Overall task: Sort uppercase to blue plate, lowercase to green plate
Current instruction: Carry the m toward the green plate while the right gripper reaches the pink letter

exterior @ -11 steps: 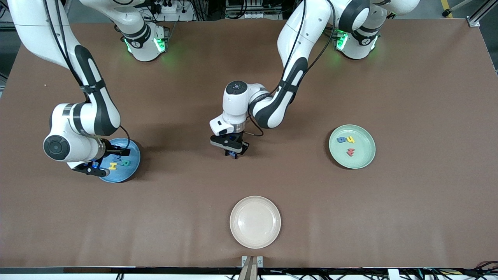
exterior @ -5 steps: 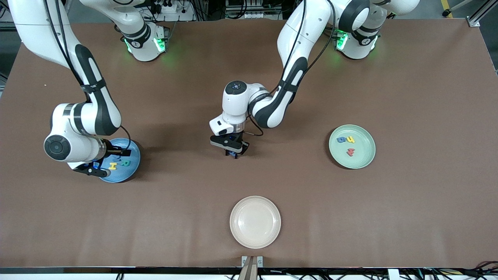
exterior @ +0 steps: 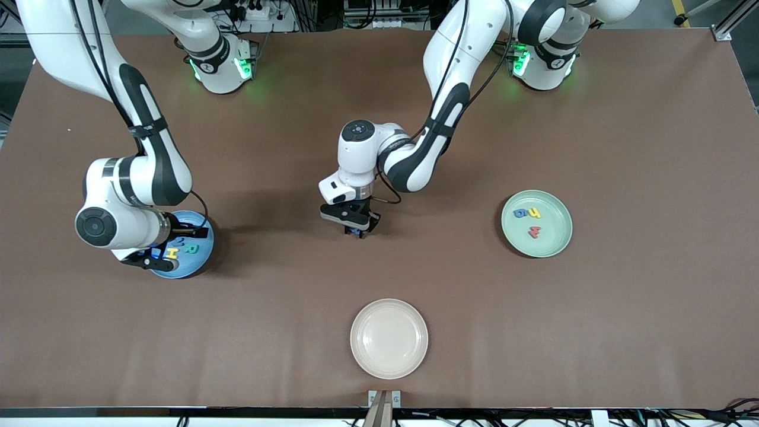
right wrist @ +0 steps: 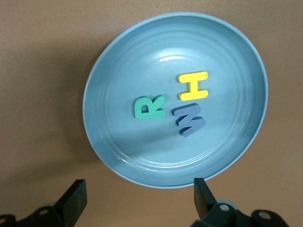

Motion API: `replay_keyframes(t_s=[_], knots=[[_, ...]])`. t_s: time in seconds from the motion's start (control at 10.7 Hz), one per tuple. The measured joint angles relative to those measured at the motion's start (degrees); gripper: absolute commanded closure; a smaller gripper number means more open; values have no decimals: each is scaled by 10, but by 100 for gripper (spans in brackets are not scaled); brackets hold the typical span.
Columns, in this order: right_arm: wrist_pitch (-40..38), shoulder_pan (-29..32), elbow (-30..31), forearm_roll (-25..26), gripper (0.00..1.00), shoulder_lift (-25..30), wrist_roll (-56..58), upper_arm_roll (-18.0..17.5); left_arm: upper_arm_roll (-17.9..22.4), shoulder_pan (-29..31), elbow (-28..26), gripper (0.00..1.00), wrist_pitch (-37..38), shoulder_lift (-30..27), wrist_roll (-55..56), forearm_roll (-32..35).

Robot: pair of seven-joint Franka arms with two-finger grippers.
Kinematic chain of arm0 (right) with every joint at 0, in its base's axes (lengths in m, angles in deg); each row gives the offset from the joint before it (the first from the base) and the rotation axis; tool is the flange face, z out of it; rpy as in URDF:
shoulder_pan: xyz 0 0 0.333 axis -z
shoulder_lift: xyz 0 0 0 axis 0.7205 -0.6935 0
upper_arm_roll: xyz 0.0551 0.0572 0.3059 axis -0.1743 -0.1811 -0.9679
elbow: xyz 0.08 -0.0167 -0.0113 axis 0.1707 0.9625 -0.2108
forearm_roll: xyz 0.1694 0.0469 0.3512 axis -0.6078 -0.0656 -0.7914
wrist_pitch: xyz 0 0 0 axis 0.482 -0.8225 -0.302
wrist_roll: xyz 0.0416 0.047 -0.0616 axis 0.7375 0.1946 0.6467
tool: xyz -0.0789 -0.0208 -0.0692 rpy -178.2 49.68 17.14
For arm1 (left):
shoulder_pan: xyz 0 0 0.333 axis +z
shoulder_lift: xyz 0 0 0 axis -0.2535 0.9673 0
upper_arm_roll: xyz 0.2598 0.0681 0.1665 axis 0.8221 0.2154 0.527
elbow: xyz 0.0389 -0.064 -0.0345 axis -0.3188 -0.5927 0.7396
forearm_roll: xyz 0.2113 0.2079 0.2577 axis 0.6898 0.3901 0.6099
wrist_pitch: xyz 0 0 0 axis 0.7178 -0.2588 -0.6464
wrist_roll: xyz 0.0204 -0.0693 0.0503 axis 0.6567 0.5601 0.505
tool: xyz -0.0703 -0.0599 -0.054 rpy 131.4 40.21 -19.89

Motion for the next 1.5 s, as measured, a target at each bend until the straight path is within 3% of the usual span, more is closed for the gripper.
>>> replay_keyframes(t_s=[0.47, 0.84, 1.5], knots=[[-1, -28, -1, -62, 0, 0, -1, -16, -20, 30, -73, 68, 4, -72, -7, 0], [1, -74, -2, -84, 0, 0, -35, -17, -57, 97, -188, 67, 6, -147, -57, 0], [75, -249, -10, -104, 0, -8, -287, -21, -88, 196, -369, 67, 7, -257, -155, 0]])
